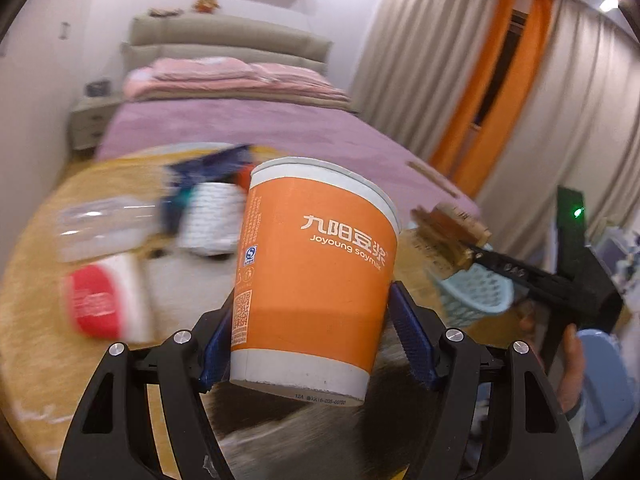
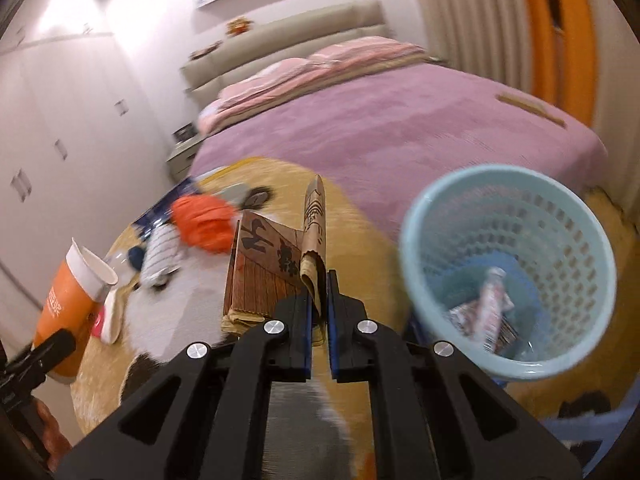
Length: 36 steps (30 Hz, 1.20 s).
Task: Collect trash
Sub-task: 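Carry the orange cup and cardboard over the blue basket and release both with both tools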
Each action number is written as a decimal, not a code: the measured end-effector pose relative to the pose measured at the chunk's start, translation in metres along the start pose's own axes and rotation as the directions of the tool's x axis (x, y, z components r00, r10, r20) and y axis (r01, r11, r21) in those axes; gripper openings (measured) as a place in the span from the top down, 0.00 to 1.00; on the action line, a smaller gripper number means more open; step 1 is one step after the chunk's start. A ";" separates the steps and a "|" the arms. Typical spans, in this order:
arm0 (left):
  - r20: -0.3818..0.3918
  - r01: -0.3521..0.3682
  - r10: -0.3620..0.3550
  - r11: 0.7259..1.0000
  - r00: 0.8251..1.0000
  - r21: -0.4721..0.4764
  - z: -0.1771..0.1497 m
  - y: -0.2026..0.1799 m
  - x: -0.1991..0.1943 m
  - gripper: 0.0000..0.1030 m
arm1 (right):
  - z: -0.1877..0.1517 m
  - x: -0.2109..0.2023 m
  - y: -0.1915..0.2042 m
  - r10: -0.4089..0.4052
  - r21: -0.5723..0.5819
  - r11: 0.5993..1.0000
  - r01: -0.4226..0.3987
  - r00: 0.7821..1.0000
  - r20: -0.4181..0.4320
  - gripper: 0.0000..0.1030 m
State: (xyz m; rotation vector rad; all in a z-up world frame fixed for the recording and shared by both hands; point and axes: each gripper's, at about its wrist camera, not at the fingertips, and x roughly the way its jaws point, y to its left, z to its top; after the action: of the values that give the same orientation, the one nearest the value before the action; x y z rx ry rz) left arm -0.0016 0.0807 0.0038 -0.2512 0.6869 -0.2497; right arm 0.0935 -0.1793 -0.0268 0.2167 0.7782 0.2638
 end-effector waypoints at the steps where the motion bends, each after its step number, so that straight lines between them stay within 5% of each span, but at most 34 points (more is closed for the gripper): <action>1: -0.006 0.014 -0.014 1.000 1.000 0.005 0.002 -0.006 0.007 0.33 | 0.000 -0.001 -0.010 -0.013 0.021 1.000 0.013 1.000 0.002 0.96; 16: -0.162 0.186 -0.161 0.971 0.974 0.152 0.033 -0.131 0.142 0.33 | -0.003 -0.004 -0.144 -0.192 0.267 0.944 0.193 0.981 -0.029 0.96; 28: -0.281 0.249 -0.207 0.961 0.937 0.120 0.039 -0.183 0.221 0.32 | -0.013 0.030 -0.189 -0.197 0.322 0.915 0.242 0.966 -0.164 0.95; 31: -0.295 0.256 -0.214 0.961 0.931 0.109 0.038 -0.190 0.231 0.32 | -0.017 0.030 -0.197 -0.178 0.350 0.909 0.227 0.970 -0.169 0.91; 36: -0.304 0.271 -0.234 0.959 0.924 0.085 0.032 -0.187 0.232 0.26 | -0.016 0.019 -0.201 -0.185 0.352 0.909 0.224 0.973 -0.141 0.70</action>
State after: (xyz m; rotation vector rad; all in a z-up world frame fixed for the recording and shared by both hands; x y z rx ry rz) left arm 0.1656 -0.1625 -0.0521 -0.1830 0.9280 -0.5850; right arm 0.1258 -0.3615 -0.1087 0.4738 0.9449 -0.0740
